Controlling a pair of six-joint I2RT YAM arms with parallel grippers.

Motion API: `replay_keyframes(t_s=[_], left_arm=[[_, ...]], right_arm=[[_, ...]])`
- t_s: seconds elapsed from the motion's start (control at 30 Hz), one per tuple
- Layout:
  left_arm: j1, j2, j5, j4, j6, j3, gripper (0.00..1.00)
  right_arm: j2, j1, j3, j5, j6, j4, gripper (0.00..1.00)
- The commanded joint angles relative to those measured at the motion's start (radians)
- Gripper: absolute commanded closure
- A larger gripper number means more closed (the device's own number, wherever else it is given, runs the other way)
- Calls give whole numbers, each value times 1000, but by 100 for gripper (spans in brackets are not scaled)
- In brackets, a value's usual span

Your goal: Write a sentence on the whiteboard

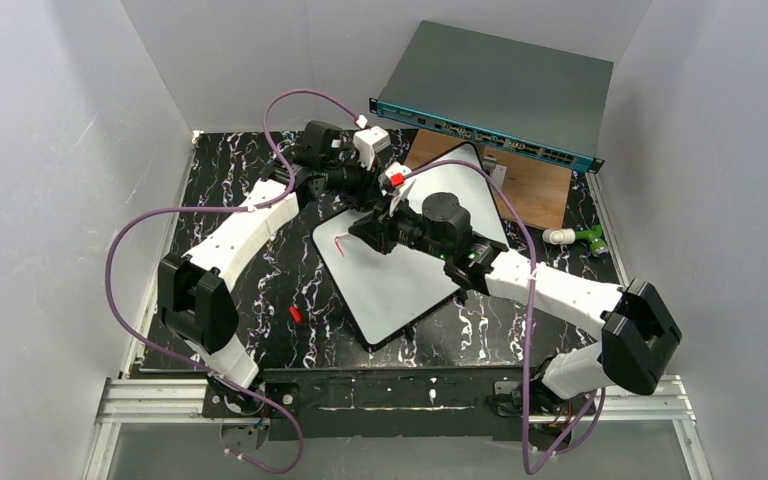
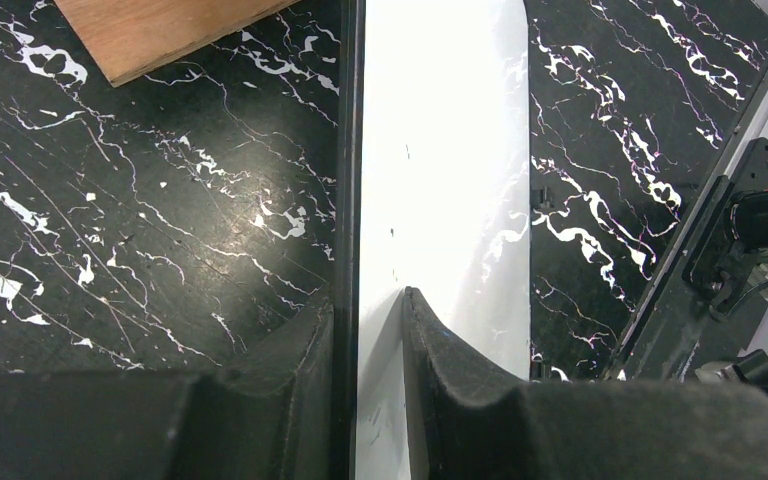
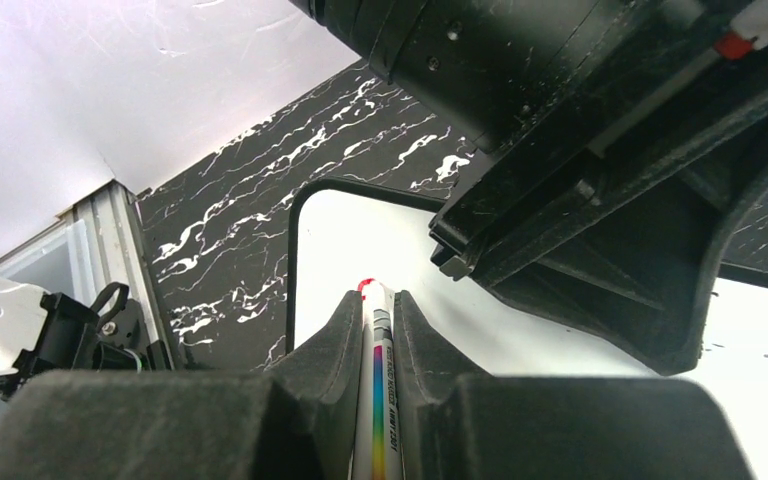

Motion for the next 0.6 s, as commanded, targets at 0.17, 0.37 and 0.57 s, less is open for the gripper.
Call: replay_keyframes(t_s=[0.17, 0.37, 0.57], left_arm=[[-34, 27, -84, -148, 92, -37, 100], [-34, 31, -84, -149, 93, -28, 100], [-35, 34, -83, -151, 89, -24, 100]], right_arm=[[-30, -10, -22, 167, -47, -34, 99], [-51, -10, -58, 178, -50, -42, 99], [-71, -10, -91, 171, -43, -49, 99]])
